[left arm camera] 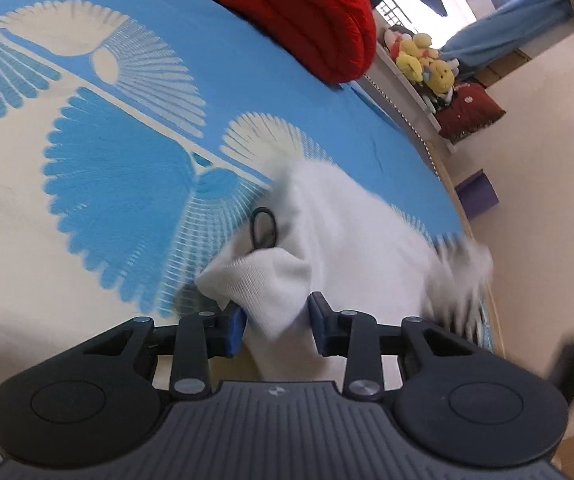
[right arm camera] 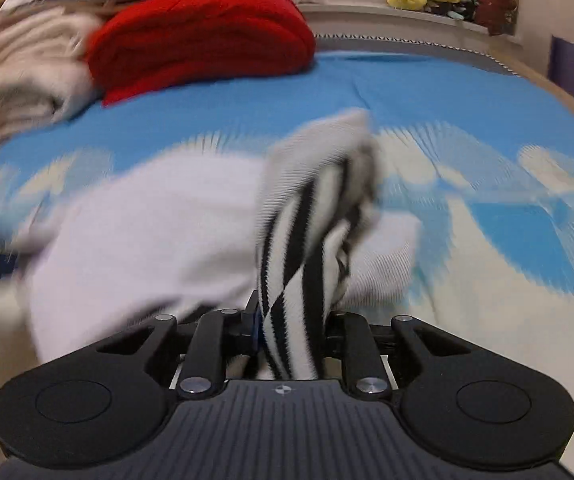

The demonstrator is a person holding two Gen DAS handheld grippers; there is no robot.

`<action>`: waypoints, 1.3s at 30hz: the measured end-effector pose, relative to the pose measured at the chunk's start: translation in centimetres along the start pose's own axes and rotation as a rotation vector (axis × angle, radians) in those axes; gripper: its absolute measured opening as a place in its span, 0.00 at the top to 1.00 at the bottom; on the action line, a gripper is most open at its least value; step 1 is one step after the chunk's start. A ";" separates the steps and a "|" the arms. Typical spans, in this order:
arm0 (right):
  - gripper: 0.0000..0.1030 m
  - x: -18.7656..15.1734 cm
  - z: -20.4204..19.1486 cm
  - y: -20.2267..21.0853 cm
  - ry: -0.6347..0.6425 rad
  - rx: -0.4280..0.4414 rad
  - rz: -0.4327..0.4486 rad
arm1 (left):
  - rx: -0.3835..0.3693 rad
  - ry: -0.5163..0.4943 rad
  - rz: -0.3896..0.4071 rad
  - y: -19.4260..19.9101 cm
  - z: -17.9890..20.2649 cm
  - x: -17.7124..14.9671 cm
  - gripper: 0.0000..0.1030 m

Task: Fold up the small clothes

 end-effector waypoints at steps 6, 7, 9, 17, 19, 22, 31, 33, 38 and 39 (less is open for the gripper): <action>0.80 5.6 -2.2 -8.6 -0.041 0.059 -0.002 | 0.095 -0.050 0.117 -0.1 -0.1 4.0 0.63; 0.80 6.9 -2.7 -11.0 -0.070 0.083 0.002 | 0.107 -0.042 0.122 -0.2 -0.4 4.5 0.63; 0.80 8.3 -3.3 -13.2 -0.098 0.098 0.002 | 0.111 -0.031 0.108 -0.6 -1.1 4.9 0.63; 0.35 9.0 1.9 -17.8 -0.260 -0.014 -0.180 | 0.220 -0.151 0.117 0.2 -2.0 4.8 0.43; 0.30 9.0 4.5 -17.3 -0.359 -0.035 -0.231 | 0.254 -0.202 0.165 1.4 -1.9 5.7 0.43; 0.30 9.9 6.6 -15.2 -0.459 -0.072 -0.217 | 0.232 -0.222 0.238 2.6 -0.9 7.8 0.38; 0.78 12.4 -1.8 -15.4 -0.032 0.077 -0.040 | 0.192 -0.327 0.151 -7.8 4.6 13.3 0.19; 0.78 11.7 -2.7 -18.1 -0.020 0.035 -0.047 | 0.248 -0.324 0.095 -11.0 4.9 14.4 0.18; 1.00 11.7 -1.6 -18.6 -0.065 0.049 0.041 | 0.280 -0.371 0.102 -13.4 5.2 15.5 0.88; 1.00 12.0 -1.0 -18.1 -0.089 0.051 0.090 | 0.271 -0.361 0.134 -13.0 4.9 15.6 0.89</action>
Point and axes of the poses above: each gripper's, at about its wrist camera, not at the fingertips, and y roughly against the way its jaws point, z to its right, x to its top, the point moved 1 cm from there along -y, roughly the way its jaws point, and after that the axes turned 5 degrees about z, right-handed, at the moved point
